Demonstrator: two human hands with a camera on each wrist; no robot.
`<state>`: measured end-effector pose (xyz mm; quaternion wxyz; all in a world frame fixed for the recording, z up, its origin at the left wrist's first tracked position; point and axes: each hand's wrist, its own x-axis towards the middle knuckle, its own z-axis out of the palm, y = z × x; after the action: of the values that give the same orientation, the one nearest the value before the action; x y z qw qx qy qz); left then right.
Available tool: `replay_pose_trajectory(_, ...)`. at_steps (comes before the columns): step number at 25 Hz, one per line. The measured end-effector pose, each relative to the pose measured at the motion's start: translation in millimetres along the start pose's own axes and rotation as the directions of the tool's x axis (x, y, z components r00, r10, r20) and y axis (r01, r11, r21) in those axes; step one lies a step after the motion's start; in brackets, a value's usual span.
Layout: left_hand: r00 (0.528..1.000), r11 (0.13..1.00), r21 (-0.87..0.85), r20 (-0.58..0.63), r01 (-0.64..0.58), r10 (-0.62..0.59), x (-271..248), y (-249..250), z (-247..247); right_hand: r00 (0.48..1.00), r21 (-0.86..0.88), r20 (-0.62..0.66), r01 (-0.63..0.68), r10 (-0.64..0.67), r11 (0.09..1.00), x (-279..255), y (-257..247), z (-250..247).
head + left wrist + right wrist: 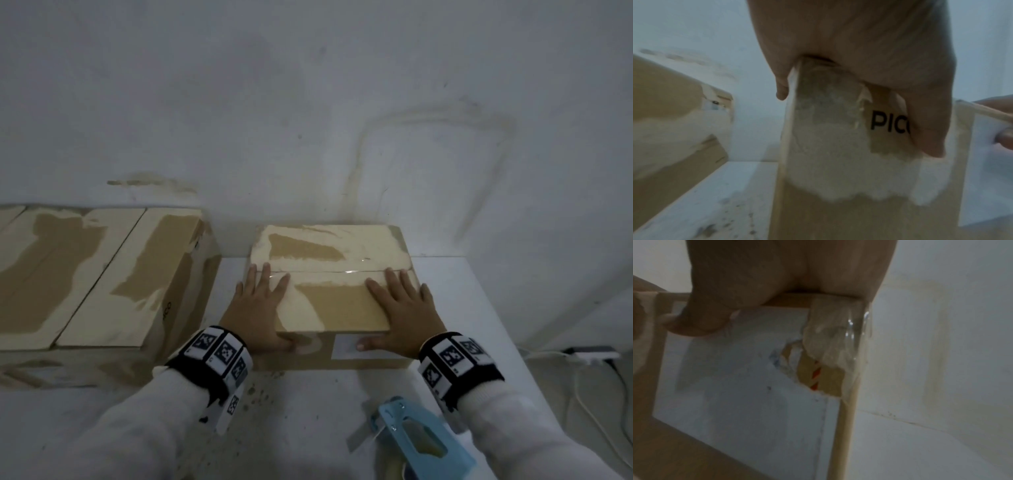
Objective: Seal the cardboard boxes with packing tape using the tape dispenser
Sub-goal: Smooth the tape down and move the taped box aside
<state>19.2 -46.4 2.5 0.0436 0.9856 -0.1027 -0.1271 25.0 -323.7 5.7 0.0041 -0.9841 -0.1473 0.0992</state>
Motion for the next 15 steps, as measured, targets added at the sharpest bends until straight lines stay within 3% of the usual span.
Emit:
replay_pose_trajectory(9, 0.995, 0.994, -0.048, -0.030, -0.101, 0.100, 55.2, 118.7, -1.8, 0.994, 0.059, 0.024, -0.110, 0.109, 0.992, -19.1, 127.0, -7.1)
replay_pose_trajectory(15, 0.996, 0.996, -0.011, -0.013, -0.090, 0.090, 92.6, 162.1, -7.8, 0.990, 0.079, 0.035, -0.137, 0.134, 0.988, -5.6, 180.8, -17.1)
